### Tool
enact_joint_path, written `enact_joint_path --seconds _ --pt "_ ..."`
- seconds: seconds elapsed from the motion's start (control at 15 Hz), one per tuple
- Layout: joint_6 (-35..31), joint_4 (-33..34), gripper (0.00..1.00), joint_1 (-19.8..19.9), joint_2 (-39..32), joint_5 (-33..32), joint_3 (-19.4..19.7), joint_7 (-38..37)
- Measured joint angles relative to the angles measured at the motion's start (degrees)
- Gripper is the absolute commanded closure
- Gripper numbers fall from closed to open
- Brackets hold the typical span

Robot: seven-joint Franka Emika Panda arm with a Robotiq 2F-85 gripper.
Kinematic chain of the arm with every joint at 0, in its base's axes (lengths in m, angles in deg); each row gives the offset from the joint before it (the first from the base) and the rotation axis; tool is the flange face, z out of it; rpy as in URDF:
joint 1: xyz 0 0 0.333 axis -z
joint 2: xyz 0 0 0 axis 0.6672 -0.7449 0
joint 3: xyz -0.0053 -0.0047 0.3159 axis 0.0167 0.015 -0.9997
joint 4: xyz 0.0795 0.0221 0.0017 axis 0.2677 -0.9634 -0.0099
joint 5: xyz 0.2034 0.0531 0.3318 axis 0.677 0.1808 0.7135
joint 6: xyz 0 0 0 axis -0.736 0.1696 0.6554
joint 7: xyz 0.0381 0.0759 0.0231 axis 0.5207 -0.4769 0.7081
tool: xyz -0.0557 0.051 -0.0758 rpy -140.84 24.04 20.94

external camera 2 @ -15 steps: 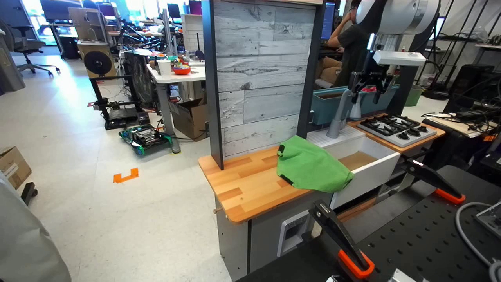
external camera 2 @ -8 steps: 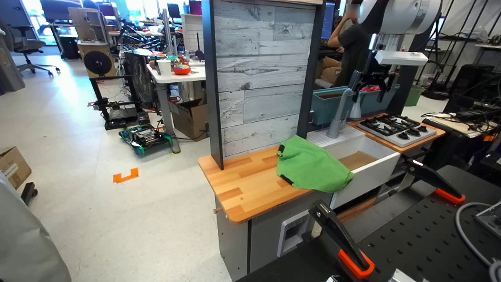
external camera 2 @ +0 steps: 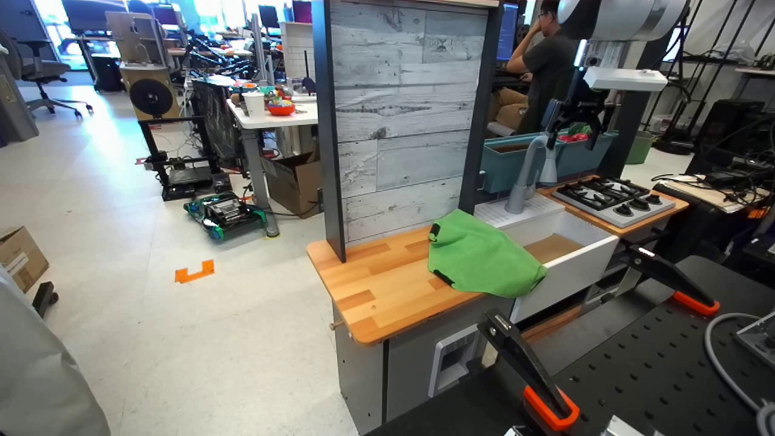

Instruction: Turn the tap nozzle to the right

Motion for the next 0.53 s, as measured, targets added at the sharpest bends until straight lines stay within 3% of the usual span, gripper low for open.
enact_joint_path --seconds 0.53 --pt "-0.9 -10.0 0.0 0.0 12.3 0.0 1.5 0.0"
